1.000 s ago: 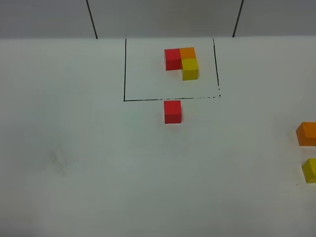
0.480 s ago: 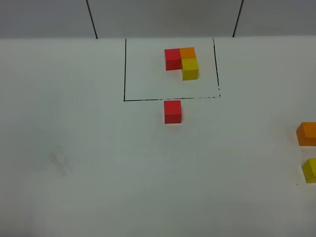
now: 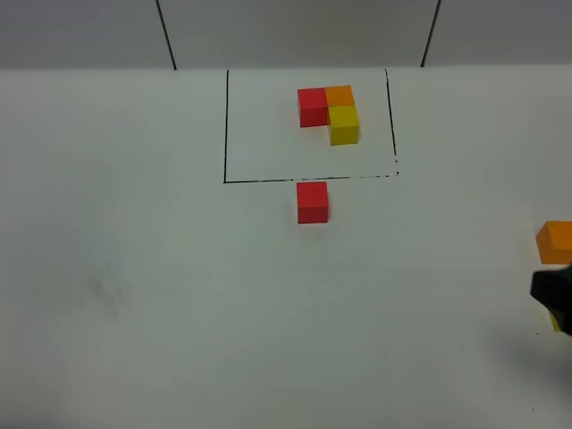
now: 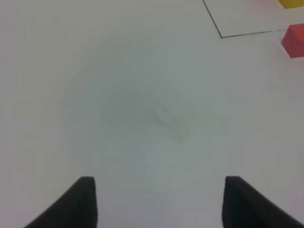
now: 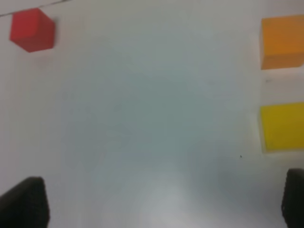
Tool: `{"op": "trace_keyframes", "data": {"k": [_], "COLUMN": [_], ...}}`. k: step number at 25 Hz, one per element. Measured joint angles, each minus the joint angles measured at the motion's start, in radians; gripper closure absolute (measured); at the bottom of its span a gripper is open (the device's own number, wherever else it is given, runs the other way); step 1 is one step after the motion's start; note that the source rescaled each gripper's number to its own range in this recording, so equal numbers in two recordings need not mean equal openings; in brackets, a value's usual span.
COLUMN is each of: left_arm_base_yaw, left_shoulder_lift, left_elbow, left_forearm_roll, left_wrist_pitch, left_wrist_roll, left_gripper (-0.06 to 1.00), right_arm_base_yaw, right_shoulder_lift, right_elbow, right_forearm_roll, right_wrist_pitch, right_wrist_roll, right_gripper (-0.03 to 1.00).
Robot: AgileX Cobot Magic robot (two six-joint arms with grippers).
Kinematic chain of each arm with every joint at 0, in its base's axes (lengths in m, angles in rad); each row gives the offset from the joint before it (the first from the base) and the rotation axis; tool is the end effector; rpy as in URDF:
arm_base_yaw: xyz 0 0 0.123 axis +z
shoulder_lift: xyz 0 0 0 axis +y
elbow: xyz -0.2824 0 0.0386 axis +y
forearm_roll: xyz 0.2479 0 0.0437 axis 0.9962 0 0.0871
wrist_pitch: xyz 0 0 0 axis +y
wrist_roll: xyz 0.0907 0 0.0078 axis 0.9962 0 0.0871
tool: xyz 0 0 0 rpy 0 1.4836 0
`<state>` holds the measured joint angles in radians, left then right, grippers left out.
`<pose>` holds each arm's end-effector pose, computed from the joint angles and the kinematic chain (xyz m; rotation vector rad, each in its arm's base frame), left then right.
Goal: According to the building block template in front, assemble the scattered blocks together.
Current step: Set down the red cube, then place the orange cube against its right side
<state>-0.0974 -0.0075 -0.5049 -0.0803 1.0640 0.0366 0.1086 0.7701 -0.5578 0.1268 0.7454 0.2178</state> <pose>-0.0074 -0.0057 0.2784 0.1407 2.0303 -0.1341 0.1327 0.0223 0.2686 0.2097 2.4457 0.2911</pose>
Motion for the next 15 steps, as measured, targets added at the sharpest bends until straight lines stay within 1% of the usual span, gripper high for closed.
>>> {"op": "trace_keyframes", "data": {"k": [2, 6, 8, 11, 15], "left_arm_base_yaw": [0.000, 0.000, 0.000, 0.000, 0.000], "left_shoulder_lift": [0.000, 0.000, 0.000, 0.000, 0.000], "left_elbow": [0.000, 0.000, 0.000, 0.000, 0.000], "left_forearm_roll": [0.000, 0.000, 0.000, 0.000, 0.000], "left_wrist_pitch": [0.000, 0.000, 0.000, 0.000, 0.000], "left_wrist_roll": [0.000, -0.001, -0.001, -0.001, -0.001], "left_gripper": [0.70, 0.71, 0.71, 0.71, 0.71], "right_arm_base_yaw": [0.000, -0.013, -0.039, -0.093, -0.159], "right_shoulder_lift": [0.183, 0.521, 0.638, 0.766, 0.860], "right_elbow": [-0.052, -0.214, -0.285, -0.342, -0.348], "right_forearm_roll": [-0.033, -0.098, -0.127, -0.136, -0.139], "right_wrist_pitch": [-0.042, -0.058, -0.066, -0.074, -0.085], "right_wrist_roll": [0.016, 0.024, 0.020, -0.024, -0.142], "right_gripper": [-0.03, -0.03, -0.03, -0.03, -0.03]}}
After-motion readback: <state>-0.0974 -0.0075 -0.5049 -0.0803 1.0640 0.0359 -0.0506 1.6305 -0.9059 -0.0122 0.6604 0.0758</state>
